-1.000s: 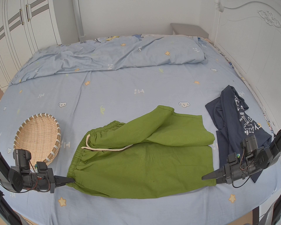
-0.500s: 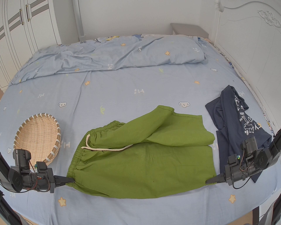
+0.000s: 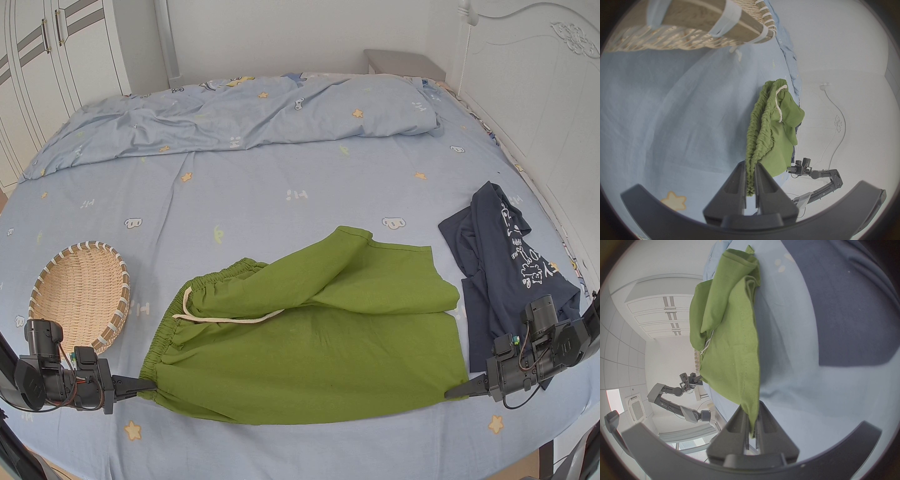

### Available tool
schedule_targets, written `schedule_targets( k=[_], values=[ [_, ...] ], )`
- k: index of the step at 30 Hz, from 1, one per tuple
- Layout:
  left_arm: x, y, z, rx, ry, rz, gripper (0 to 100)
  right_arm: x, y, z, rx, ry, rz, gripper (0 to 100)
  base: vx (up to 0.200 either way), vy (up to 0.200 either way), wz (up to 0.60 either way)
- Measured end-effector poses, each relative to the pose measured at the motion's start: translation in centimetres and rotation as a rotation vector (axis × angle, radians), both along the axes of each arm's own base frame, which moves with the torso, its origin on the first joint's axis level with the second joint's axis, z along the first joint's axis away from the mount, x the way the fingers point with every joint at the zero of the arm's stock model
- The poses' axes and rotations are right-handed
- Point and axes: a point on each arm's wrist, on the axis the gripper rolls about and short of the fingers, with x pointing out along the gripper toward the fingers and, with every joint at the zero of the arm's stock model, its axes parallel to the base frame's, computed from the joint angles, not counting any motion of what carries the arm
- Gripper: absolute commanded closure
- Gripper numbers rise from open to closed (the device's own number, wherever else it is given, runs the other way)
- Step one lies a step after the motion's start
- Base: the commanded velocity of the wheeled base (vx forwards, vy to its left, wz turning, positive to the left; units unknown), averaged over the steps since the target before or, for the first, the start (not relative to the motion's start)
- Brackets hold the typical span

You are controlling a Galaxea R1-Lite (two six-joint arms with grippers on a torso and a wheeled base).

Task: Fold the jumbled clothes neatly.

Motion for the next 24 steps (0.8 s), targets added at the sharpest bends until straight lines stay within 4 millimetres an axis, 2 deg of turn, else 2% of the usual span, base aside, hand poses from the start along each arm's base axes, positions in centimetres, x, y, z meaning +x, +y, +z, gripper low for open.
schedule_targets(
  k=[6, 9, 13, 24],
  values=[
    [-1.0, -0.2, -0.1, -0.022, 0.080, 0.005, 100, -2.9, 0.2, 1.1, -0.072, 0.053, -0.002, 100, 0.000, 0.000, 0.00],
    [-1.5, -0.3, -0.1, -0.023, 0.104, 0.011, 100, -4.7, 0.1, 0.9, -0.121, 0.038, 0.026, 100, 0.000, 0.000, 0.00],
    [-2.6, -0.4, -0.1, -0.014, 0.115, 0.012, 100, -6.0, 0.0, 0.4, -0.152, 0.032, 0.040, 100, 0.000, 0.000, 0.00],
    [-7.0, -1.3, -1.0, 0.086, 0.125, -0.013, 100, -7.3, 0.0, -0.4, -0.182, 0.041, 0.049, 100, 0.000, 0.000, 0.00]
  ],
)
